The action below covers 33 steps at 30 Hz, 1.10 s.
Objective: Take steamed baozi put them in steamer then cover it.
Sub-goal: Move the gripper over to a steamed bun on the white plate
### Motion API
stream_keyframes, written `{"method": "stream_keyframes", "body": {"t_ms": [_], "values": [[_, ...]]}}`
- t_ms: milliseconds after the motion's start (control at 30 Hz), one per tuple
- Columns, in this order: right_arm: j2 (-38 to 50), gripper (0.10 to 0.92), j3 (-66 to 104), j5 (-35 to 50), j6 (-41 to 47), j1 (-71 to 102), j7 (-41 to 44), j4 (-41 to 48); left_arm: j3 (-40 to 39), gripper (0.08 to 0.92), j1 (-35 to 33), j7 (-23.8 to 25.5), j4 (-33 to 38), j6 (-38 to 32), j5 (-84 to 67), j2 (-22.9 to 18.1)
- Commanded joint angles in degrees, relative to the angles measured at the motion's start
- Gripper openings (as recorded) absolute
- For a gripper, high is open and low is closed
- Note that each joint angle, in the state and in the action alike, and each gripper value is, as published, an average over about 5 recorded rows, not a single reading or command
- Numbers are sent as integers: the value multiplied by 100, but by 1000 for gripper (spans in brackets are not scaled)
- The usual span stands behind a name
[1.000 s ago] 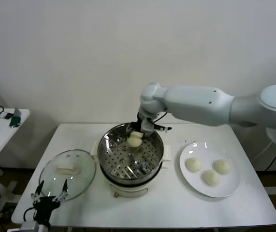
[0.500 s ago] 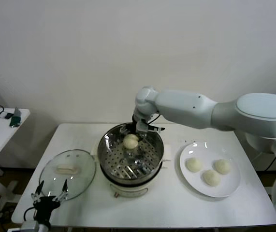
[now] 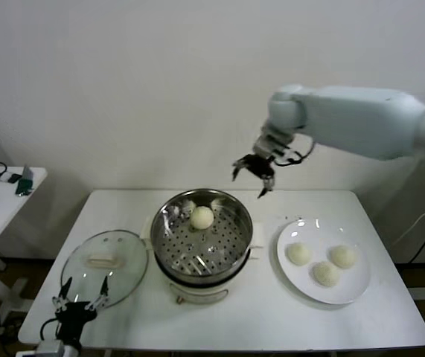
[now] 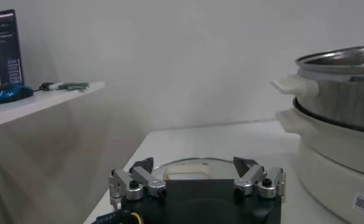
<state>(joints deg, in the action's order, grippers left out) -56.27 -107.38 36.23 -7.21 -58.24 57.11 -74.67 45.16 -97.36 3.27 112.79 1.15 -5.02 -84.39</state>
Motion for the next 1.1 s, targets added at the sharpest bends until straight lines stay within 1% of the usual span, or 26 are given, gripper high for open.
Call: {"method": "stream_keyframes", "body": {"t_ms": [33, 233, 467, 800, 1100], "values": [[1755, 823, -1567, 752, 2209, -693, -489, -1435, -17, 823, 38, 21, 2, -9, -7, 15], [2015, 823, -994, 49, 2573, 406, -1041, -1532, -25, 823, 105, 38, -37, -13, -8, 46], [1899, 823, 104, -364, 2770, 1861, -1416, -1030, -33, 823, 163, 41, -73, -16, 0, 12], [1343, 823, 1197, -601, 2726, 3129, -1519, -135, 18, 823, 100, 30, -146, -64, 3, 12], [893, 823, 1702, -715, 2639, 3497, -1608, 443, 30, 823, 65, 20, -155, -94, -2, -2]]}}
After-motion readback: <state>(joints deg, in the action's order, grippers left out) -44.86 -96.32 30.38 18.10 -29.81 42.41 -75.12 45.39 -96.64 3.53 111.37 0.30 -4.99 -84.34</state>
